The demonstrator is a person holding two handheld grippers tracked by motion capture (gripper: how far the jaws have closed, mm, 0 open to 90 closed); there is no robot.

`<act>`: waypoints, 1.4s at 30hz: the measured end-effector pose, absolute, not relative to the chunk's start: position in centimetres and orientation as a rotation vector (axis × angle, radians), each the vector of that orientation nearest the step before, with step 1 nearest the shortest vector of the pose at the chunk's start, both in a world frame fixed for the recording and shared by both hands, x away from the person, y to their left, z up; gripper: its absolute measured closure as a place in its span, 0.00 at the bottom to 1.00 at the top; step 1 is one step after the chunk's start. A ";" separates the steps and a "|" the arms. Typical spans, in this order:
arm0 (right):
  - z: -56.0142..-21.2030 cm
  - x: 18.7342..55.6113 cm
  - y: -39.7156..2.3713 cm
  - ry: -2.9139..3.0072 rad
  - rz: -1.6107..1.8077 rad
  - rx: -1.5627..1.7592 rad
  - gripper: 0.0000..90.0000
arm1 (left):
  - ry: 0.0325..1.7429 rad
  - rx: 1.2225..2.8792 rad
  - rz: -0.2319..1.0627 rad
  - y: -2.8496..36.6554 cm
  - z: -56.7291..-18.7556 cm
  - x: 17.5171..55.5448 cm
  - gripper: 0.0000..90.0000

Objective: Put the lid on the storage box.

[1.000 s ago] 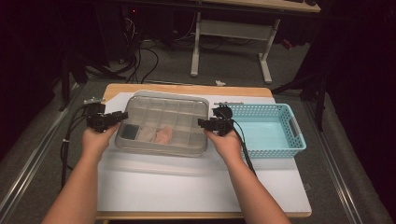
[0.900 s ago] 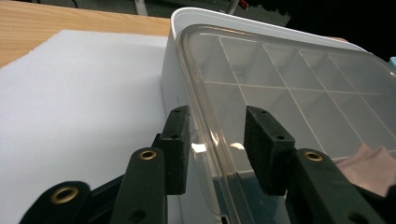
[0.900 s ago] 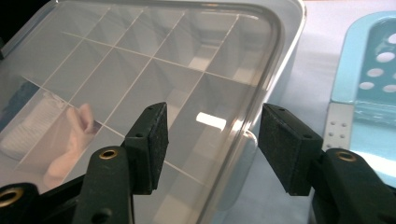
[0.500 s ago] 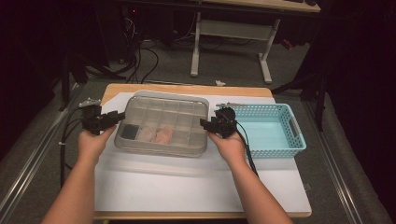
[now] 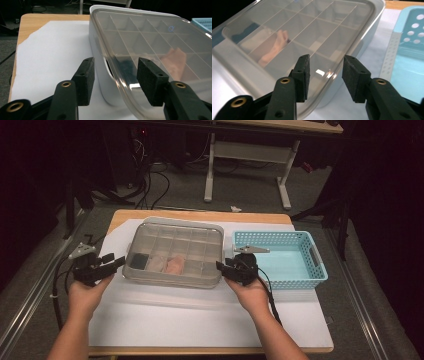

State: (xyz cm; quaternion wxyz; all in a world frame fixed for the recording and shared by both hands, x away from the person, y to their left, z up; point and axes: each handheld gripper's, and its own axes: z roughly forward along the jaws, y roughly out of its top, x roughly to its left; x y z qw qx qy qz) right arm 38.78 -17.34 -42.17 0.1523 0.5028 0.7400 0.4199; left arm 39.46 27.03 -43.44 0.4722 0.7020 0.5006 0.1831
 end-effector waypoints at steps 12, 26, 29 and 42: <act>-42.5 37.6 -18.1 2.115 1.158 1.409 0.97 | 1.227 1.774 0.424 25.8 -45.5 33.1 0.86; -43.8 38.7 -18.2 2.149 1.090 1.446 1.00 | 1.228 1.845 0.360 23.7 -46.6 36.2 0.90; -43.9 39.0 -18.1 2.147 1.083 1.450 1.00 | 1.228 1.855 0.339 23.5 -46.6 36.9 0.90; -43.7 32.8 -15.3 2.254 1.202 1.207 1.00 | 1.215 1.839 0.378 24.3 -46.0 35.9 0.90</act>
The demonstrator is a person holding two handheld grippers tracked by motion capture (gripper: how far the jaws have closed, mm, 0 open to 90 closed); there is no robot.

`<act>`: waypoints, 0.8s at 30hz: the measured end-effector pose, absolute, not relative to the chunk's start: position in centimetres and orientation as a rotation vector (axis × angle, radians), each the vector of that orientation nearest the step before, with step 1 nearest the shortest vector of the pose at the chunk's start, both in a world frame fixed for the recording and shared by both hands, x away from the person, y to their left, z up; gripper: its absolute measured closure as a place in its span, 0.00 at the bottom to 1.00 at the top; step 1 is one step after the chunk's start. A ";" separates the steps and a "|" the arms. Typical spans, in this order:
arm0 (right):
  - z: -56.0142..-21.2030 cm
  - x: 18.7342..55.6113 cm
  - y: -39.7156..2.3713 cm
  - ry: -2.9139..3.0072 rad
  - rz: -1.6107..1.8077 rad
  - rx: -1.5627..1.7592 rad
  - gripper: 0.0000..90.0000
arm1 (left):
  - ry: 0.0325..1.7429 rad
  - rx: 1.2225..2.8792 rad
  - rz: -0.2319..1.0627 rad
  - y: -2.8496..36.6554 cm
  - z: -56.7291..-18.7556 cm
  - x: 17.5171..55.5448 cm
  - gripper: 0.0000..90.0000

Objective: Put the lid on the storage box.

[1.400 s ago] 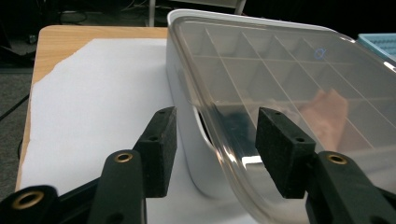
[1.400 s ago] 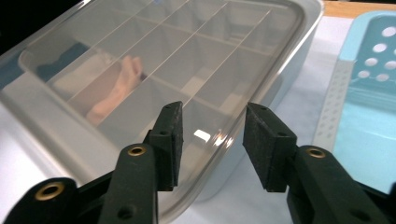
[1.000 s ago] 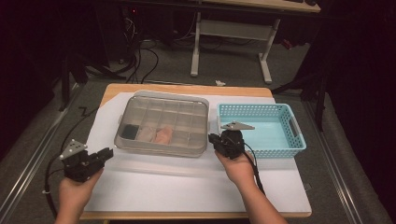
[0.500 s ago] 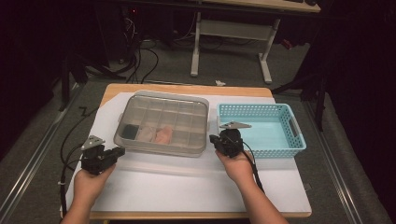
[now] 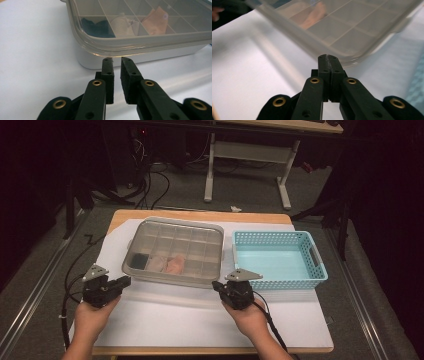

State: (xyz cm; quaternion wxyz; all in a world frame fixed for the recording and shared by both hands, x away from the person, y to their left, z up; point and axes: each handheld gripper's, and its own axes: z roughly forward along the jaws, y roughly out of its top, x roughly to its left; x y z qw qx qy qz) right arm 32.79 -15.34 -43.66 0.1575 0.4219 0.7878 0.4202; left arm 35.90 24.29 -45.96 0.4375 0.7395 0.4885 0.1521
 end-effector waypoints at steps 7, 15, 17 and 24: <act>-44.8 33.3 -13.2 2.323 1.159 1.165 1.00 | 1.223 1.860 0.345 24.0 -46.3 37.1 0.90; -44.8 34.4 -13.2 2.303 1.163 1.183 0.99 | 1.198 1.898 0.359 23.9 -45.7 37.0 0.90; -44.8 34.4 -13.2 2.302 1.159 1.182 0.99 | 1.186 1.877 0.384 24.1 -45.2 36.4 0.90; -44.9 34.5 -13.1 2.302 1.158 1.185 0.99 | 1.217 1.852 0.373 24.4 -45.2 37.5 0.91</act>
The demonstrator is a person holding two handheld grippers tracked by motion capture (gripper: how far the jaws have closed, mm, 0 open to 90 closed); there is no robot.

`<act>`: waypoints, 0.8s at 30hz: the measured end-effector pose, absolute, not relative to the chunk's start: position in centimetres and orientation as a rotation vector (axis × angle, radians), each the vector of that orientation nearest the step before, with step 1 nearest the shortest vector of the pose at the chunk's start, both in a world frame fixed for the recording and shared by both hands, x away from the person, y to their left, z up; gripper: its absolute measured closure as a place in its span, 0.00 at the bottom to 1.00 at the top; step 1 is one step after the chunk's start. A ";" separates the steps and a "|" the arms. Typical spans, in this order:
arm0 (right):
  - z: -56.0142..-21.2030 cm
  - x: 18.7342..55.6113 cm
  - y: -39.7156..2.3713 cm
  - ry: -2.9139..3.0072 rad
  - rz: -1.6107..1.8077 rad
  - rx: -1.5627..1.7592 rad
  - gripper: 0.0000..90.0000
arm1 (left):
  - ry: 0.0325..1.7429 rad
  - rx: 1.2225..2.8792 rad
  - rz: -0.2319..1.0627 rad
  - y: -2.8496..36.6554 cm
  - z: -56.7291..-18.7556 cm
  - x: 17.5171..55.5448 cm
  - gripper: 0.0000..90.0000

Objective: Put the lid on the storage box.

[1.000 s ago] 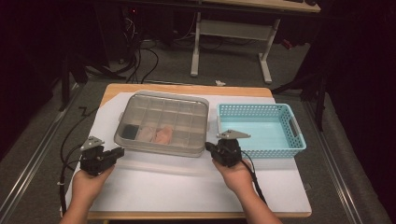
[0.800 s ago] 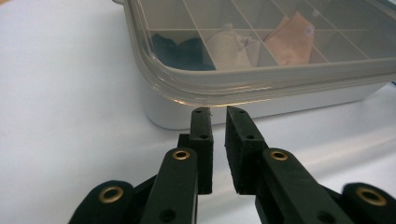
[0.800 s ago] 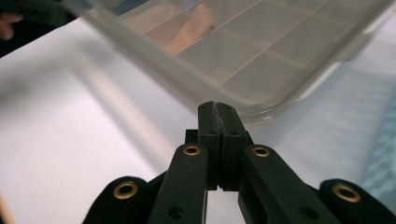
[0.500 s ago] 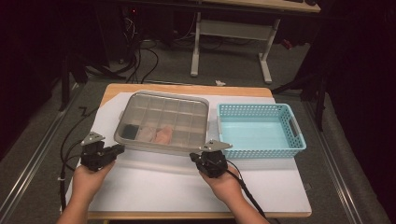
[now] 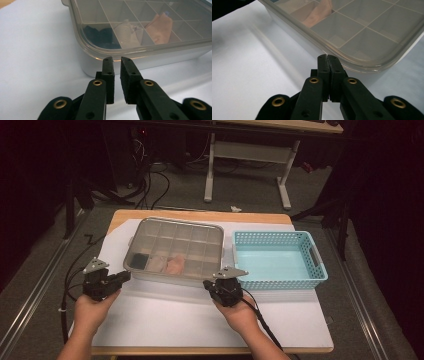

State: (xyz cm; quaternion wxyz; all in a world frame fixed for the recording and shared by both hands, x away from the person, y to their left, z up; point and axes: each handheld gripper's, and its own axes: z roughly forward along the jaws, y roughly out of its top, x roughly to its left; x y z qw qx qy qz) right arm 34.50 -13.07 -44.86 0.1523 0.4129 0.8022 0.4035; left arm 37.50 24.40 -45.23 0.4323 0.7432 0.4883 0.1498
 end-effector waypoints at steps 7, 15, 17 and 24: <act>-45.0 34.9 -13.3 2.284 1.160 1.203 0.99 | 1.216 1.864 0.364 24.4 -45.2 38.4 0.91; -44.8 34.6 -13.8 2.258 1.176 1.222 0.99 | 1.209 1.834 0.416 25.1 -44.6 37.6 0.92; -44.6 34.5 -14.3 2.245 1.176 1.216 0.99 | 1.222 1.829 0.487 25.8 -44.0 37.6 0.93; -43.6 35.7 -17.0 2.141 1.138 1.280 1.00 | 1.307 1.836 0.585 26.7 -43.9 41.8 0.95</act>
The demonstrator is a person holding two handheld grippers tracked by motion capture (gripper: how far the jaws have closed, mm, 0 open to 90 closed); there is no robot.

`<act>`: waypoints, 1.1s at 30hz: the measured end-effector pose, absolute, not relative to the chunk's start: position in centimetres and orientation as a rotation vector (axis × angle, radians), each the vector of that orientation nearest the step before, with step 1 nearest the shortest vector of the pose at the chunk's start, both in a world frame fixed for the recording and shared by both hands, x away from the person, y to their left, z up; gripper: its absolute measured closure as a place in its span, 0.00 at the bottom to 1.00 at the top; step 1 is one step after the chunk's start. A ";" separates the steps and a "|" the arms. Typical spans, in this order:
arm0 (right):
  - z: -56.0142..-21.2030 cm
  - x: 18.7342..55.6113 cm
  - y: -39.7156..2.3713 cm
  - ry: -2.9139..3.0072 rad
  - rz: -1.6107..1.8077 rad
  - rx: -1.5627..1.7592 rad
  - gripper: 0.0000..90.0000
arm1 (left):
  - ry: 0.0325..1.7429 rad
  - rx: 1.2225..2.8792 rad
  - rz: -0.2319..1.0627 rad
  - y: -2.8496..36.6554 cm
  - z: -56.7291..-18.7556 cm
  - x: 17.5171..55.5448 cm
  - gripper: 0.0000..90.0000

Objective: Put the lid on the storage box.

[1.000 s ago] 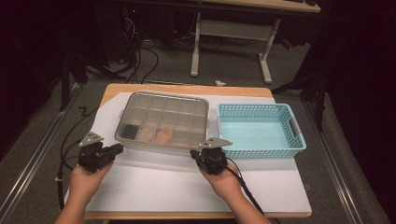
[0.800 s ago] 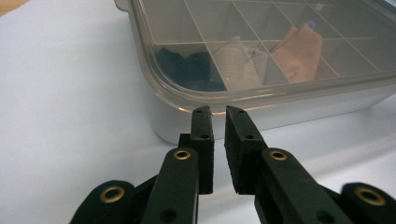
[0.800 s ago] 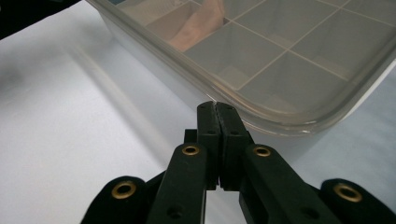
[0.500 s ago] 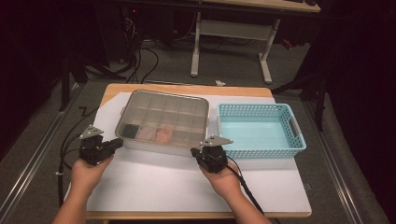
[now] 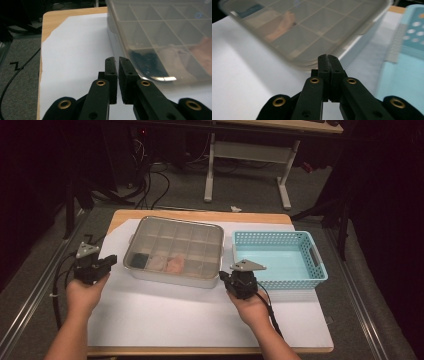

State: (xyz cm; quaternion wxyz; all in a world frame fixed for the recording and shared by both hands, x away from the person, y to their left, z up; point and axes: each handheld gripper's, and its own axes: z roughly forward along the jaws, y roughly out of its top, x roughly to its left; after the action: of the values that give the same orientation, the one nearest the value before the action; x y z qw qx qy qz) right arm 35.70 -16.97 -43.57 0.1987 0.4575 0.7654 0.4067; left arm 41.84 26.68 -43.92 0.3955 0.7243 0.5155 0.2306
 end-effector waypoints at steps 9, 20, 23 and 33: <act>-43.5 38.5 -17.2 2.129 1.055 1.341 1.00 | 1.304 1.924 0.595 24.8 -44.4 44.4 0.97; -44.1 39.1 -16.6 2.132 0.991 1.348 1.00 | 1.299 1.906 0.613 24.6 -44.5 44.5 0.99; -44.1 39.1 -16.5 2.135 0.974 1.338 1.00 | 1.298 1.890 0.615 24.6 -44.3 44.5 0.99; -44.1 39.1 -16.2 2.142 0.983 1.338 1.00 | 1.277 1.894 0.640 24.0 -44.0 44.3 1.00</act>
State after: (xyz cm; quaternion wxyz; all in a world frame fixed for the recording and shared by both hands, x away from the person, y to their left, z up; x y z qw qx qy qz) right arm 39.06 -16.22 -44.12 0.2138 0.4823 0.7721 0.3542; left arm 44.30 23.98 -44.04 0.3752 0.7400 0.4991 0.2499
